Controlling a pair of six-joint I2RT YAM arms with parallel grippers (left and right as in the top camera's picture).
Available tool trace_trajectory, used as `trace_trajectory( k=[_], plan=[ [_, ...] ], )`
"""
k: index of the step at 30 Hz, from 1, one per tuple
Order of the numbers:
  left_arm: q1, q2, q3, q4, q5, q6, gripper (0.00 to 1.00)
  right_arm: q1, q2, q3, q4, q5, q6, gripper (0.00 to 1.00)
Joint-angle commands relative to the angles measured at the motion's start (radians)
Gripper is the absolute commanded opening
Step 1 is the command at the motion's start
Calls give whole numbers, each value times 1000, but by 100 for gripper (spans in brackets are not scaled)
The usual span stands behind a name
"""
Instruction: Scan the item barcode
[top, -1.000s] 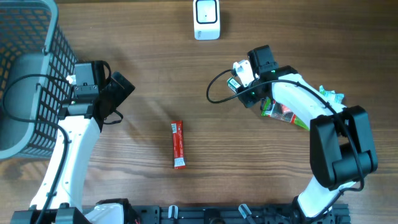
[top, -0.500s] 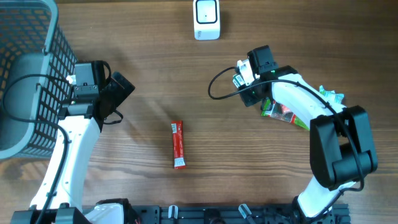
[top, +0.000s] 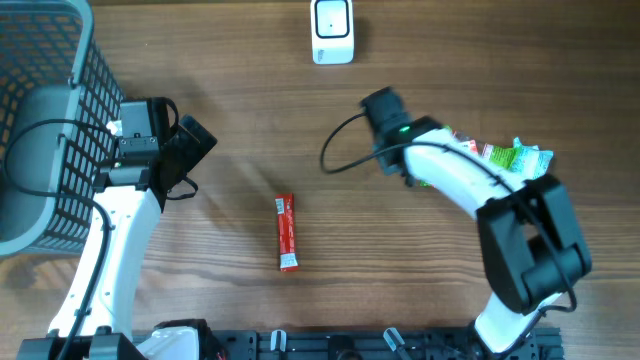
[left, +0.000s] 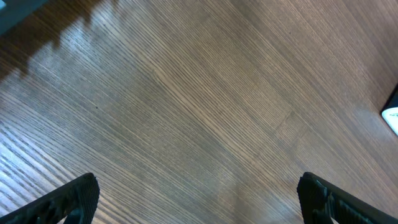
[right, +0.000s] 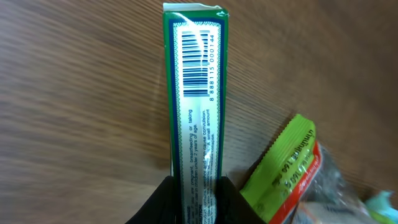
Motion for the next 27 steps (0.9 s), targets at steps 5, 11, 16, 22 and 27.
trace_trajectory(
  k=[5, 11, 16, 22, 27],
  plan=[
    [-3, 5, 1, 3, -17, 11, 100, 186, 114, -5, -15, 395, 151, 22],
    [-3, 5, 1, 3, -17, 11, 100, 275, 193, -5, -18, 400, 207, 22],
    [-3, 5, 1, 3, -17, 11, 100, 309, 193, -5, -12, 217, 218, 31],
    [-3, 5, 1, 3, -17, 11, 100, 309, 192, -3, -11, 174, 261, 44],
    [-3, 5, 1, 3, -17, 11, 100, 264, 97, 29, -11, 20, 209, 45]
  ],
)
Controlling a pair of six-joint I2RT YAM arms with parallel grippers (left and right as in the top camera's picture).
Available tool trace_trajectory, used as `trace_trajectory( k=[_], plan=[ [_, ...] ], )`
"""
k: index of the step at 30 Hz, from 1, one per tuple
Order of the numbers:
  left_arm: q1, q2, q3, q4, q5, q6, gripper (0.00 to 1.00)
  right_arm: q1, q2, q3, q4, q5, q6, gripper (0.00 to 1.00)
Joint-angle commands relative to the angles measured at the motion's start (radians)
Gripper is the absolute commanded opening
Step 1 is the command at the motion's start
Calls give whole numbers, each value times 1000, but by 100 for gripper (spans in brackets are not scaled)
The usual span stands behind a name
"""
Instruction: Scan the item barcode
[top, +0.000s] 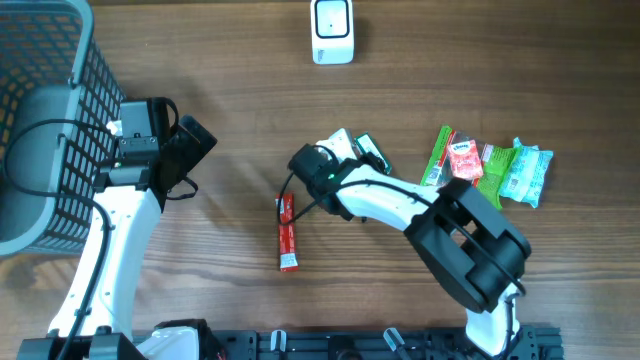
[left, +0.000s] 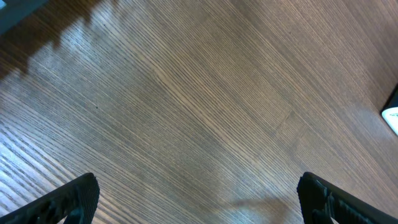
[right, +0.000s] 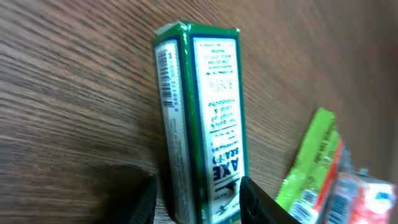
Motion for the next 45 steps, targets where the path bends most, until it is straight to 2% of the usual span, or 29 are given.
trace_trajectory(
  k=[1, 3, 4, 6, 8, 11, 15, 18, 20, 22, 26, 35, 39, 45],
  plan=[
    [-3, 5, 1, 3, -17, 11, 100, -53, -91, 26, 4, -285, -43, 45],
    [-3, 5, 1, 3, -17, 11, 100, -113, -164, 33, 4, -406, -90, 48],
    [-3, 5, 1, 3, -17, 11, 100, -156, -207, 33, 1, -502, -130, 54],
    [-3, 5, 1, 3, -17, 11, 100, -232, -251, 33, -18, -668, -192, 73],
    [-3, 5, 1, 3, -17, 11, 100, -322, -271, 33, -51, -821, -251, 74],
    [-3, 5, 1, 3, -17, 11, 100, -424, -251, 18, -91, -864, -282, 75],
    [-3, 5, 1, 3, -17, 11, 100, -439, -225, -48, -63, -867, -388, 75],
    [-3, 5, 1, 3, -17, 11, 100, -439, -208, -103, 0, -890, -388, 75],
    [-3, 5, 1, 3, -17, 11, 100, -439, -203, -126, 39, -932, -387, 72],
    [-3, 5, 1, 3, -17, 11, 100, -439, -197, -144, 76, -953, -383, 63],
    [-3, 5, 1, 3, -17, 11, 100, -439, -197, -166, 121, -953, -384, 57],
    [-3, 5, 1, 3, -17, 11, 100, -439, -157, -166, 185, -933, -385, 56],
    [-3, 5, 1, 3, -17, 11, 100, -439, -131, -166, 192, -934, -384, 42],
    [-3, 5, 1, 3, -17, 11, 100, -439, -140, -162, 193, -935, -385, 38]
  ],
)
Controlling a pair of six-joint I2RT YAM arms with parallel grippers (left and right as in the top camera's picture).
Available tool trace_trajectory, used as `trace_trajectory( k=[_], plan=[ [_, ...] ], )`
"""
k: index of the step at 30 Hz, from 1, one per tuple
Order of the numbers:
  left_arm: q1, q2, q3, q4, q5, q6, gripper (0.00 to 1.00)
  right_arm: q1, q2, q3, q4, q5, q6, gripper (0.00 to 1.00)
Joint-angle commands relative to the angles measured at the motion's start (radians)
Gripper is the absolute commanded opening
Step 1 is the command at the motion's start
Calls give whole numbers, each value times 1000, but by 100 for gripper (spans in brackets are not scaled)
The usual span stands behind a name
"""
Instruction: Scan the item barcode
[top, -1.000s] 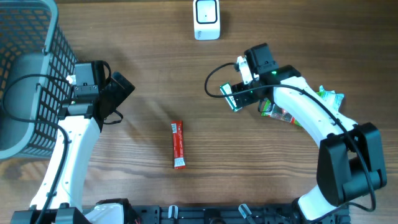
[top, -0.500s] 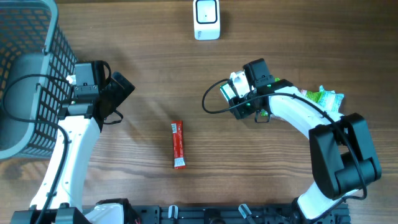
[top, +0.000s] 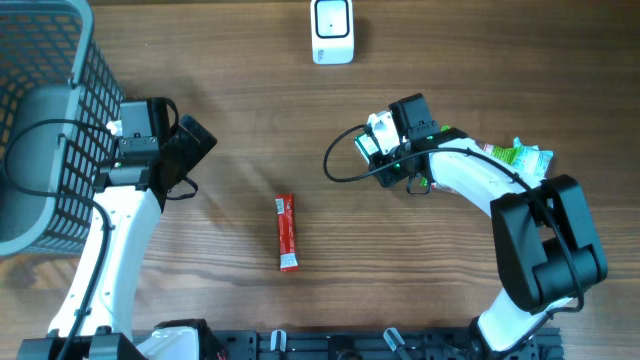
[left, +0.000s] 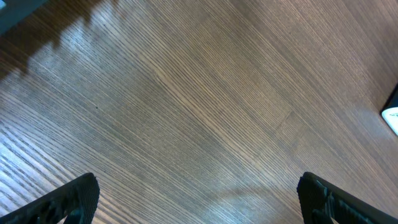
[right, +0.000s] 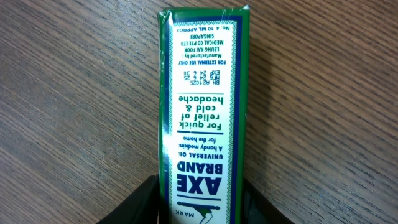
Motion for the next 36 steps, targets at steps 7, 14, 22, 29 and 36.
trace_trajectory(
  k=[7, 14, 22, 29, 36],
  plan=[
    [-3, 5, 1, 3, -17, 11, 100, 4, 14, -2, -12, -8, -2, 33],
    [-3, 5, 1, 3, -17, 11, 100, 4, -103, -2, -34, 20, -2, 27],
    [-3, 5, 1, 3, -17, 11, 100, 4, -280, 45, -149, 101, 31, 28],
    [-3, 5, 1, 3, -17, 11, 100, 4, -284, 415, -423, 145, 81, 29],
    [-3, 5, 1, 3, -17, 11, 100, 4, -139, 923, -698, 204, 99, 28]
  ],
)
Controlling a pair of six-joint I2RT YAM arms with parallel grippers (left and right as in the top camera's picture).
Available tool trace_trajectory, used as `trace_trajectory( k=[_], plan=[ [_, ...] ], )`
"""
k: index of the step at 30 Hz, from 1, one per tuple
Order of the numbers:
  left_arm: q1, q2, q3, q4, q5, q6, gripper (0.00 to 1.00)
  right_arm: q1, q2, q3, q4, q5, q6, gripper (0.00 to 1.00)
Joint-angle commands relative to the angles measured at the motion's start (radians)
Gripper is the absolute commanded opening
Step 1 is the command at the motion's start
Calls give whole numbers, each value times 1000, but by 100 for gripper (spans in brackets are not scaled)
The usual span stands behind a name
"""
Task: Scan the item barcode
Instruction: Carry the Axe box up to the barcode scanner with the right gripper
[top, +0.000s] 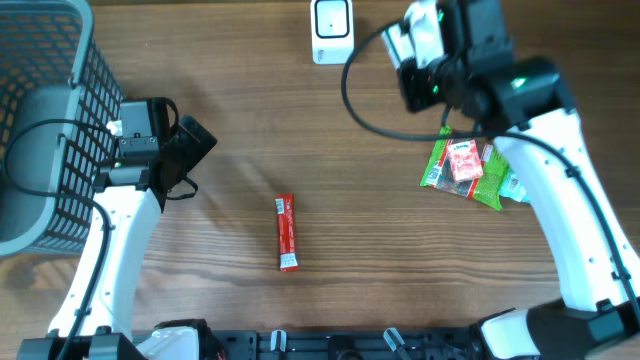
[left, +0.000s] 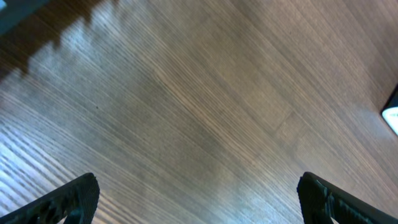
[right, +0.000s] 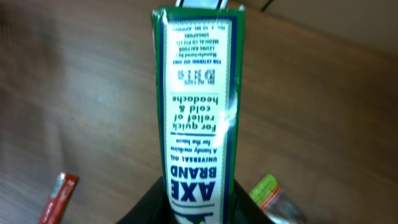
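Observation:
My right gripper is shut on a green and white Axe Brand box, its printed label face toward the wrist camera; no barcode shows on that face. In the overhead view the box is held high, just right of the white scanner at the table's back edge, with the right gripper under the arm's head. My left gripper stays at the left by the basket; in the left wrist view the left gripper is open over bare wood.
A red sachet lies mid-table and shows in the right wrist view as the sachet. Green and red snack packets lie at the right. A grey mesh basket fills the far left.
My right arm has gone from low over the middle right of the table to high up at the back, beside the scanner, still gripping the box. The left arm has not moved.
First the right gripper held the box near the snack packets, barcode side to its camera. Then it was further left, near the red sachet, with the box turned. Then it was back at middle right, label face showing, and now it is raised by the scanner.

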Motion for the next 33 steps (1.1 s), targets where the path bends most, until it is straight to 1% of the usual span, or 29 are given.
trace_trajectory(
  k=[1, 3, 5, 6, 9, 13, 17, 20, 23, 30, 31, 33],
  plan=[
    [-3, 5, 1, 3, -16, 11, 100, 4, 170, 274, -95, 30, 4, 28],
    [-3, 5, 1, 3, -16, 11, 100, 4, 264, 384, -126, 42, -17, 28],
    [-3, 5, 1, 3, -16, 11, 100, 4, 337, 430, -111, 72, -29, 24],
    [-3, 5, 1, 3, -16, 11, 100, 6, 373, 433, -86, 99, -46, 24],
    [-3, 5, 1, 3, -16, 11, 100, 23, 476, 433, -19, 188, -103, 26],
    [-3, 5, 1, 3, -16, 11, 100, 76, 594, 433, 78, 314, -182, 22],
    [-3, 5, 1, 3, -16, 11, 100, 129, 700, 432, 190, 510, -221, 22],
    [-3, 5, 1, 3, -16, 11, 100, 147, 773, 432, 292, 600, -288, 22],
    [-3, 5, 1, 3, -16, 11, 100, 161, 816, 432, 367, 655, -309, 23],
    [-3, 5, 1, 3, -16, 11, 100, 164, 842, 431, 509, 676, -352, 23],
    [-3, 5, 1, 3, -16, 11, 100, 165, 843, 431, 534, 676, -393, 23],
    [-3, 5, 1, 3, -16, 11, 100, 165, 855, 427, 603, 676, -537, 23]
  ],
)
